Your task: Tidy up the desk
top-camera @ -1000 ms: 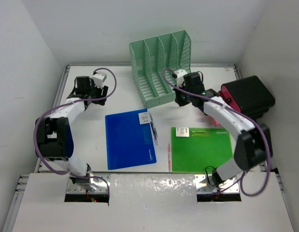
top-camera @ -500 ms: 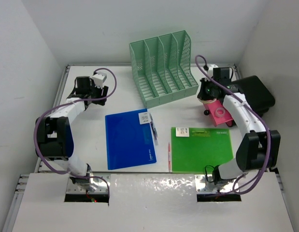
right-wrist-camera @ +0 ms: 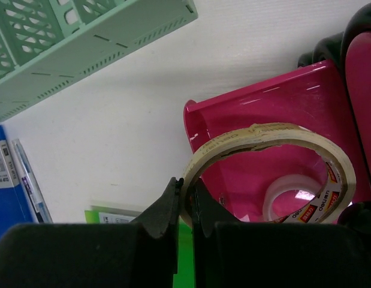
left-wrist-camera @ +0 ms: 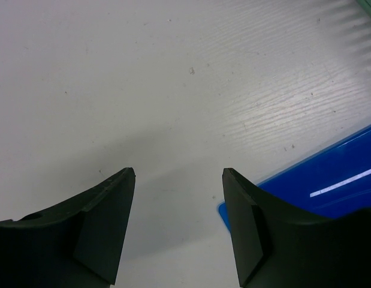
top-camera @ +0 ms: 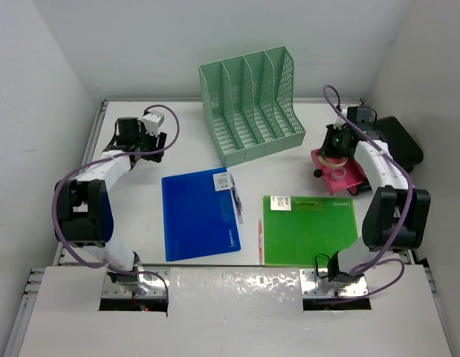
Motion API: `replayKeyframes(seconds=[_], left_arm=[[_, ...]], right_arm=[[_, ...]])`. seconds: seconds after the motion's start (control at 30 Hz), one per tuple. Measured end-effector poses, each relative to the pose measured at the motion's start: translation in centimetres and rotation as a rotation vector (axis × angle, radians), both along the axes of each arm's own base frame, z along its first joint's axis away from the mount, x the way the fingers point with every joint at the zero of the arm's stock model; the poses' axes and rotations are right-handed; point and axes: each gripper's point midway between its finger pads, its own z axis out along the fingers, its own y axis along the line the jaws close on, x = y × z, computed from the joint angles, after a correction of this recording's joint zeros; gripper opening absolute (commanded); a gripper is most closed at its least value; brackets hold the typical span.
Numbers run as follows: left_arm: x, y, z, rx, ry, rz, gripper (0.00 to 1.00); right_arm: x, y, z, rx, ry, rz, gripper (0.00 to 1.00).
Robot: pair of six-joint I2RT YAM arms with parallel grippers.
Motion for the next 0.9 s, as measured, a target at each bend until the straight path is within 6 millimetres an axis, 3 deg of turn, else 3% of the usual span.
replayKeyframes(seconds=[0.2, 0.37, 0.47, 0.7, 0.9], left_arm=[[0.0, 0.0, 0.0, 0.0, 0.0, 0.0, 0.58], [0.0, 0.0, 0.0, 0.0, 0.0, 0.0, 0.58], [0.0, 0.0, 0.0, -0.001, 0.0, -0.001, 0.58], [0.0, -0.1, 0.0, -0.003, 0.0, -0.004, 0.58], [0.0, -0.1, 0.0, -0.005, 0.001, -0.005, 0.58]], right_arm=[[0.2, -1.0, -1.6, -0.032, 0.046, -0.023, 0.06], [-0.2, -2.2, -3.2, -0.09, 0.099, -0.052, 0.13], [-0.3, -3.0, -3.2, -0.134, 0.105, -0.068, 0.16], [-0.2, -4.5, -3.1, -0.215, 0.105, -0.085, 0.38], [-0.2, -4.7, -2.6, -0.235, 0.102, -0.073, 0.41]])
